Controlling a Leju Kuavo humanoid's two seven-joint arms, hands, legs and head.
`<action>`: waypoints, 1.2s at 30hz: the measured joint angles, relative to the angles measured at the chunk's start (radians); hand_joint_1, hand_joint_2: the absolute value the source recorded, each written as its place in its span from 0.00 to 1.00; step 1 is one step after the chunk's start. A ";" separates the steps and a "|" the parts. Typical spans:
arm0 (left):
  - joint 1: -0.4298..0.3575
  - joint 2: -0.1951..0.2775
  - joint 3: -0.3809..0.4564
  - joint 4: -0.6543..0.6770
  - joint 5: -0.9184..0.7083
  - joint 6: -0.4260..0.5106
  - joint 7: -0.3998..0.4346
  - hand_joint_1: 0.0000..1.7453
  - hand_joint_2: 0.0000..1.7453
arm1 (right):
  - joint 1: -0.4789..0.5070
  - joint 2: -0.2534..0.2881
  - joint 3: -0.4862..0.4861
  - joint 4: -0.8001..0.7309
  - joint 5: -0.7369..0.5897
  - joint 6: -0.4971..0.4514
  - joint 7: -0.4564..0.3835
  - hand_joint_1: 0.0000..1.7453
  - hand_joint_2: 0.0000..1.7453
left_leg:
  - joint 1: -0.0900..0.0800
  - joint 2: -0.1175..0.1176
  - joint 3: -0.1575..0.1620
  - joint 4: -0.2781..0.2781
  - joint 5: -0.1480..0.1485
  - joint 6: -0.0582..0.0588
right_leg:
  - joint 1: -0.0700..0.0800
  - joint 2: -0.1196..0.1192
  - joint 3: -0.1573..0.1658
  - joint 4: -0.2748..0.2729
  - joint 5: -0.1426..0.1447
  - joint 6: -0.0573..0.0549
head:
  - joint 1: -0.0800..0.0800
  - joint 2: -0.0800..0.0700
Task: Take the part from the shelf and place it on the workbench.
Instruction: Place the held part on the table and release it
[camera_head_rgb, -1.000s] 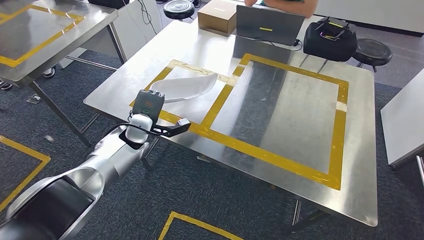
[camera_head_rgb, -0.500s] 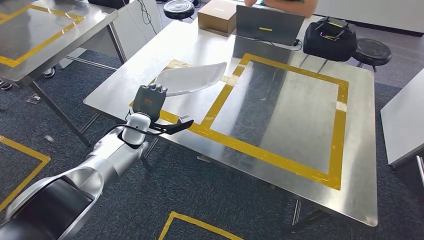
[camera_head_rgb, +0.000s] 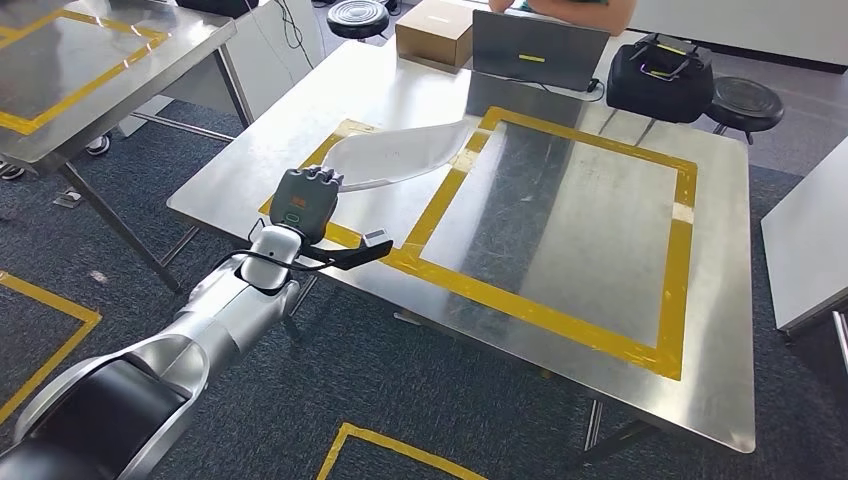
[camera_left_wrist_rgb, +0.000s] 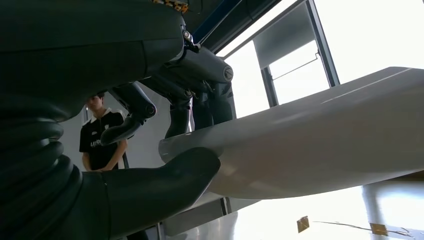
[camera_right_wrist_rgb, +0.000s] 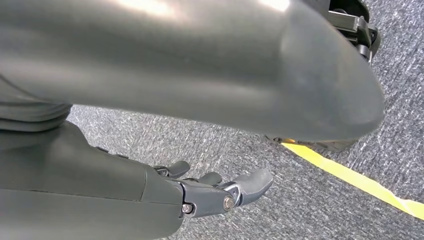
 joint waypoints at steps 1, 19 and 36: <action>0.000 0.000 0.002 0.000 0.000 0.000 -0.001 1.00 1.00 | 0.000 0.000 0.000 0.000 0.000 0.000 0.000 0.00 0.00 | 0.000 0.000 0.000 0.000 0.000 0.000 | 0.000 0.000 0.000 0.000 0.000 0.000 | 0.000 0.000; 0.008 -0.008 0.040 0.000 -0.038 -0.013 -0.017 1.00 1.00 | -0.002 0.000 0.000 0.000 -0.002 0.000 -0.002 0.00 0.00 | 0.000 0.000 0.000 0.000 0.000 0.000 | 0.000 0.000 0.000 0.000 0.000 0.000 | 0.000 0.000; 0.009 -0.024 0.070 -0.002 -0.034 -0.041 -0.019 0.00 0.50 | -0.002 0.000 0.000 0.000 -0.014 0.000 -0.005 0.00 0.00 | 0.000 0.000 0.000 0.000 0.000 0.000 | 0.000 0.000 0.000 0.000 0.000 0.000 | 0.000 0.000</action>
